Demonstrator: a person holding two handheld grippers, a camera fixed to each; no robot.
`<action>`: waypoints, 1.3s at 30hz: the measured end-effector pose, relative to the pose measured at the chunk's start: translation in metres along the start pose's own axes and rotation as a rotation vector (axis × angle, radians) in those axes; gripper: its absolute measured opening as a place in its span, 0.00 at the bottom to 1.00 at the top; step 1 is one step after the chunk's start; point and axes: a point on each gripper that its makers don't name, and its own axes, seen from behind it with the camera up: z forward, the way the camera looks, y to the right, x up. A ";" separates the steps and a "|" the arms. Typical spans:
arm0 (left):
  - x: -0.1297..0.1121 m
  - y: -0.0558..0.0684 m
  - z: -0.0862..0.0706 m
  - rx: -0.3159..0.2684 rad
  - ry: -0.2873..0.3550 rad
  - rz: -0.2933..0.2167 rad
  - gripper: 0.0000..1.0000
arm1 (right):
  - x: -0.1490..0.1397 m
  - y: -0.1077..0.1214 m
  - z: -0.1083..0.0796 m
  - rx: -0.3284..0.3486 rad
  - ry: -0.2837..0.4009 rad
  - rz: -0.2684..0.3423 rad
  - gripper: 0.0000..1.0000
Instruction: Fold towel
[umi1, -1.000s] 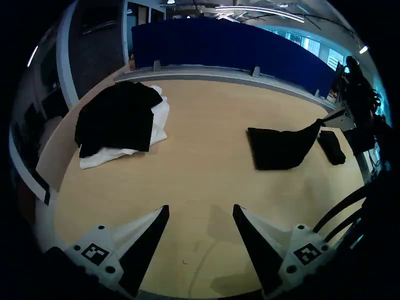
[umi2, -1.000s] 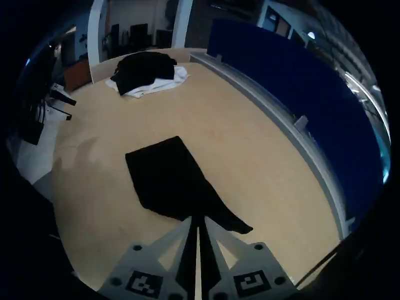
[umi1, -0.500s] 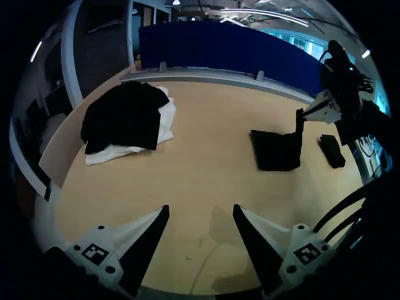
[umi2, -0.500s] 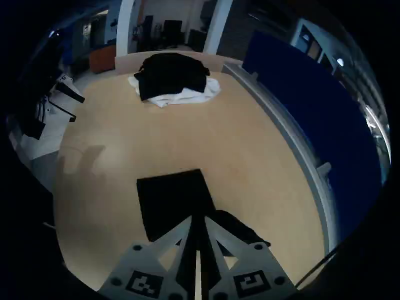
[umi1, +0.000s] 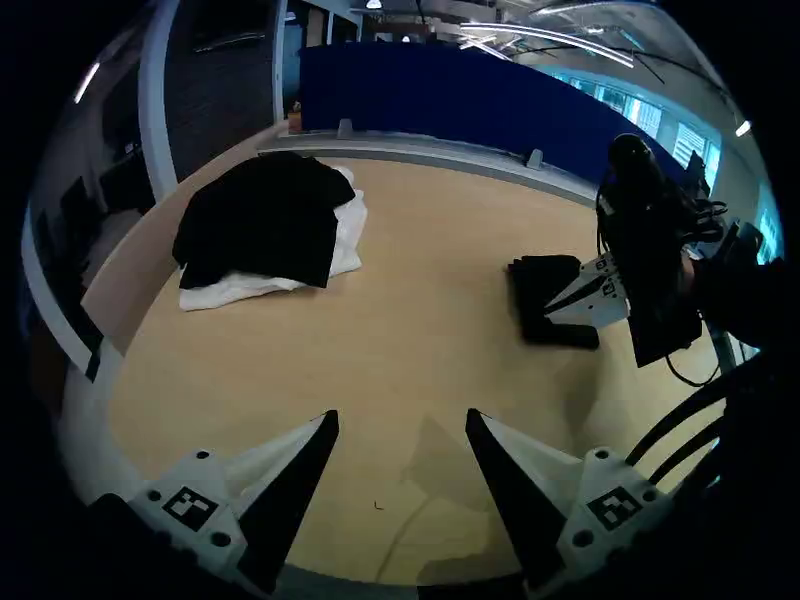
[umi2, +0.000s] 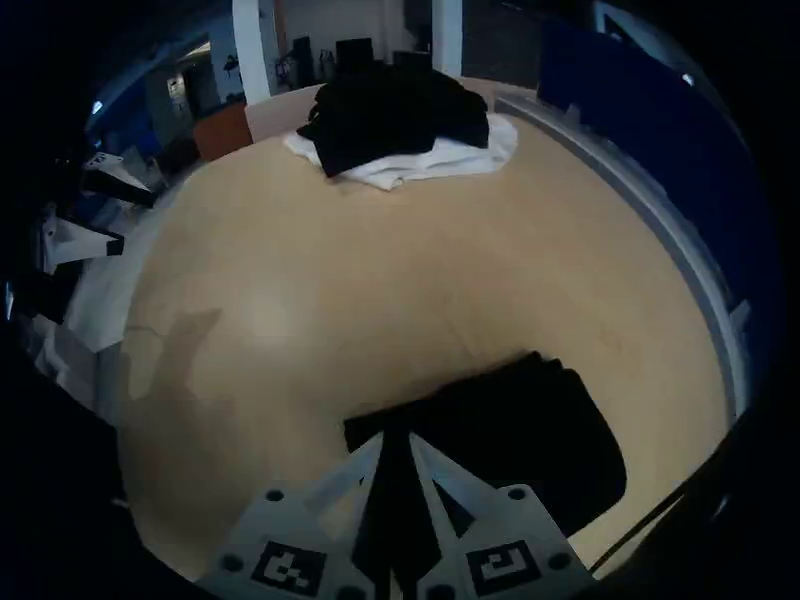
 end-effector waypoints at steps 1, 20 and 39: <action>-0.001 -0.001 0.000 0.000 -0.001 0.000 0.94 | 0.000 0.001 0.000 -0.001 0.000 0.001 0.02; -0.007 -0.004 0.000 0.004 -0.016 -0.004 0.94 | -0.005 0.005 -0.018 0.003 0.024 0.013 0.71; -0.007 -0.003 0.003 0.005 -0.020 0.009 0.95 | -0.067 0.023 -0.075 -0.130 0.014 0.117 0.86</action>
